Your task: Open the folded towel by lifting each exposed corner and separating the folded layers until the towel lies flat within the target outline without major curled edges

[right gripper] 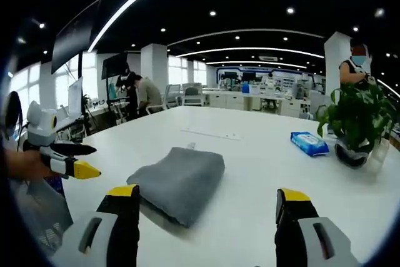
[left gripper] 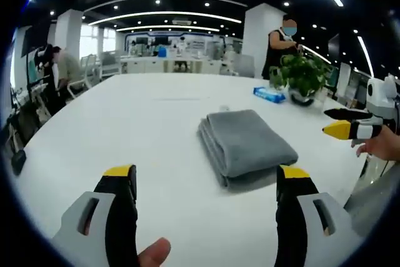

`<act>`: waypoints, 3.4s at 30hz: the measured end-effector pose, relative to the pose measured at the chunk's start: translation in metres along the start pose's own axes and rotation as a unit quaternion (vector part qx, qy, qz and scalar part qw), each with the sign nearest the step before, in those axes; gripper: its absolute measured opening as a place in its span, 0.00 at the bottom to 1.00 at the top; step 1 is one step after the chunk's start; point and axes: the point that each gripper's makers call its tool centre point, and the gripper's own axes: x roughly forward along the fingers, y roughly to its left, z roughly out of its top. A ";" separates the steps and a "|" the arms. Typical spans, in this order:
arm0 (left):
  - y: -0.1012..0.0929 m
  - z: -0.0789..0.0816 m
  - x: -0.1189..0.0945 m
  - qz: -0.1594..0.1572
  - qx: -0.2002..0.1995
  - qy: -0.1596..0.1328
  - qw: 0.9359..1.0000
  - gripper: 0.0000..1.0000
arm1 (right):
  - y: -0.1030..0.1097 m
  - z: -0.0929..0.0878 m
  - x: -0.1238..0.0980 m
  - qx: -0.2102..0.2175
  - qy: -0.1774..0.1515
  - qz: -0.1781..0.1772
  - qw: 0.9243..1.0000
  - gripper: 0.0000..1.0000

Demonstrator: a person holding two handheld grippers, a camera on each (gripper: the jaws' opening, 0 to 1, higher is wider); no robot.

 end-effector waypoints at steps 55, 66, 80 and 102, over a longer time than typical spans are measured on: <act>0.002 -0.002 -0.001 0.000 0.004 0.008 1.000 0.91 | 0.006 -0.003 0.002 -0.028 0.011 0.006 1.000 0.89; 0.003 0.001 -0.001 0.003 0.007 0.004 1.000 0.89 | 0.010 0.000 0.001 -0.037 0.004 0.013 0.999 0.86; 0.005 0.001 -0.002 0.008 0.005 0.004 1.000 0.86 | 0.033 0.010 0.004 -0.051 -0.004 0.048 0.998 0.76; 0.012 0.003 -0.004 0.015 -0.010 0.001 1.000 0.75 | 0.105 0.024 0.038 -0.124 0.007 0.166 0.978 0.50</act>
